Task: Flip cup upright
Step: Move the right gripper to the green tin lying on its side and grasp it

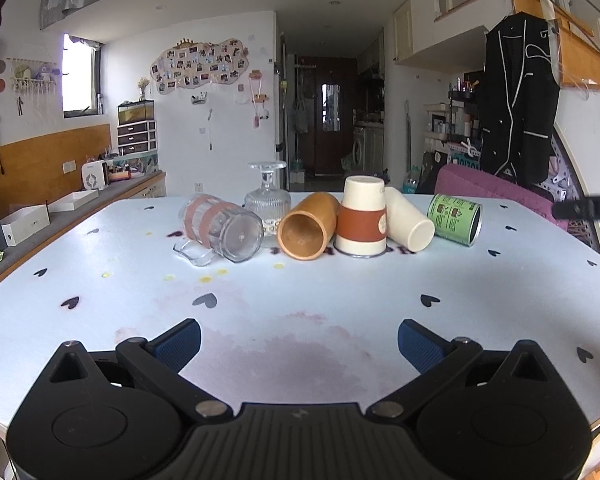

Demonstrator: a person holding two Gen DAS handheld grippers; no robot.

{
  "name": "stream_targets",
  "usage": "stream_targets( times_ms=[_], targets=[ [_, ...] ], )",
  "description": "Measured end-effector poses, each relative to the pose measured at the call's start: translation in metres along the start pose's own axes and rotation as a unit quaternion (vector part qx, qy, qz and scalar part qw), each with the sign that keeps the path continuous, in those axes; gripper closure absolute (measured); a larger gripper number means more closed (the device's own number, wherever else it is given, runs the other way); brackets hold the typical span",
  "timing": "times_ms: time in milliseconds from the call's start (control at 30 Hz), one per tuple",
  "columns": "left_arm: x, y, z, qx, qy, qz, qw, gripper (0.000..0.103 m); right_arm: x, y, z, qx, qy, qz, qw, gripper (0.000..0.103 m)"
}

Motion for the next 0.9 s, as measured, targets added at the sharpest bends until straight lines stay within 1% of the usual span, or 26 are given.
stream_targets(
  times_ms=[67, 133, 300, 400, 467, 600, 667, 800, 900],
  targets=[
    [0.004, -0.001, -0.001, -0.002, 0.001, -0.004, 1.0000, 0.000, 0.016, 0.010, 0.002, -0.030, 0.016, -0.008, 0.999, 0.000],
    [0.009, -0.001, -0.002, -0.005, 0.002, -0.008, 1.0000, 0.000, 0.034, 0.025, 0.004, -0.061, 0.022, -0.016, 0.998, 0.000],
    [0.023, -0.003, -0.007, -0.010, 0.006, -0.019, 0.9997, 0.000, 0.080, 0.061, -0.002, -0.140, 0.046, -0.036, 0.988, 0.000],
    [0.030, -0.003, -0.012, -0.014, 0.010, -0.026, 0.9995, 0.000, 0.114, 0.074, -0.005, -0.168, 0.044, -0.057, 0.983, 0.000],
    [0.034, -0.003, -0.015, -0.013, 0.015, -0.030, 0.9993, 0.000, 0.138, 0.081, -0.003, -0.172, 0.045, -0.067, 0.982, 0.000],
    [0.043, -0.003, -0.022, -0.020, 0.022, -0.038, 0.9988, 0.000, 0.185, 0.083, -0.003, -0.179, 0.050, -0.095, 0.978, 0.001],
    [0.047, -0.003, -0.025, -0.023, 0.026, -0.041, 0.9985, 0.000, 0.206, 0.078, -0.006, -0.194, 0.052, -0.111, 0.973, 0.005],
    [0.055, -0.004, -0.029, -0.027, 0.031, -0.050, 0.9979, 0.000, 0.242, 0.064, -0.013, -0.215, 0.070, -0.151, 0.962, 0.005],
    [0.061, -0.004, -0.029, -0.028, 0.029, -0.055, 0.9977, 0.000, 0.260, 0.054, -0.019, -0.233, 0.083, -0.172, 0.953, 0.007]
  ],
)
Point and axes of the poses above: each gripper's, at about its wrist camera, not at the fingertips, and x roughly the way its jaws point, z to its right, y to its top, the point moved 5 cm from there along x, roughly the way its jaws point, and after that the axes turned 1 degree about y, right-handed, at the moved point
